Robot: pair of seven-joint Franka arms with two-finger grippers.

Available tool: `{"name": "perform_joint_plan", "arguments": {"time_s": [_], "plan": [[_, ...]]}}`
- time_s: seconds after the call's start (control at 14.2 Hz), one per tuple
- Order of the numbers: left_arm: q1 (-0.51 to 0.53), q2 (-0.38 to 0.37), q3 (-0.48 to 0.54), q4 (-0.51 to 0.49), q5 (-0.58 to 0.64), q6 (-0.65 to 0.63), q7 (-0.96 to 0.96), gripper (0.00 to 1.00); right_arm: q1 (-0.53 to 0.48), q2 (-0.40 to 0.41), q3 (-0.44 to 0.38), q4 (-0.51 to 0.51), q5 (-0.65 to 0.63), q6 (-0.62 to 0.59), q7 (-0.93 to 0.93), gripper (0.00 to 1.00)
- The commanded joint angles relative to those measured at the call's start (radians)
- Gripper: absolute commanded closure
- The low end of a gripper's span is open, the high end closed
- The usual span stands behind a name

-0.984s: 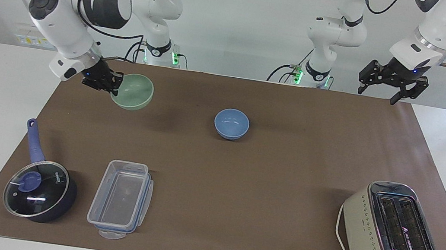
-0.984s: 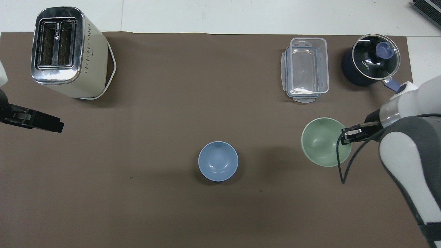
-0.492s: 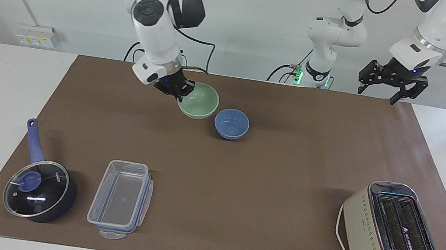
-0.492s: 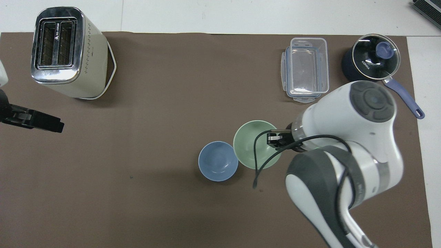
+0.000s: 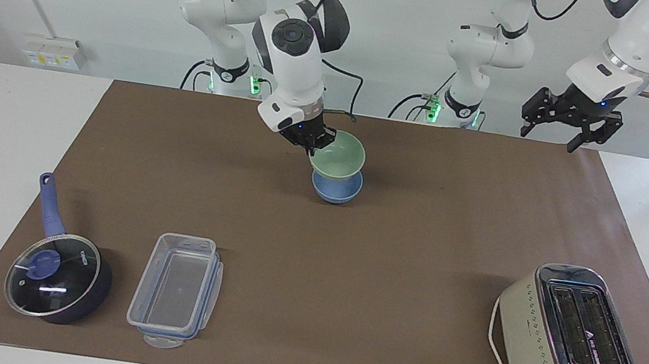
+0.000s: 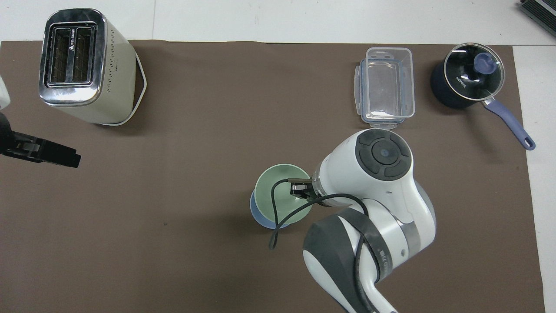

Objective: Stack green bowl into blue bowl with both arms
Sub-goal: 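Lift the green bowl with the right gripper over the blue bowl, then lower the green bowl into the blue bowl and open the right gripper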

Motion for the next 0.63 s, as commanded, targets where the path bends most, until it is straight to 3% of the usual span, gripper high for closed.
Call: {"name": "perform_joint_plan", "arguments": {"time_s": [0.0,0.56], "plan": [[0.007,-0.022,-0.005,-0.026,0.015,0.0,0.01,0.0,0.001,0.001,-0.004,-0.034,0.027,0.025,0.002,1.0],[0.005,-0.022,-0.005,-0.024,0.015,-0.006,0.01,0.0,0.018,0.037,-0.006,-0.079,0.064,0.105,-0.01,1.0]]}}
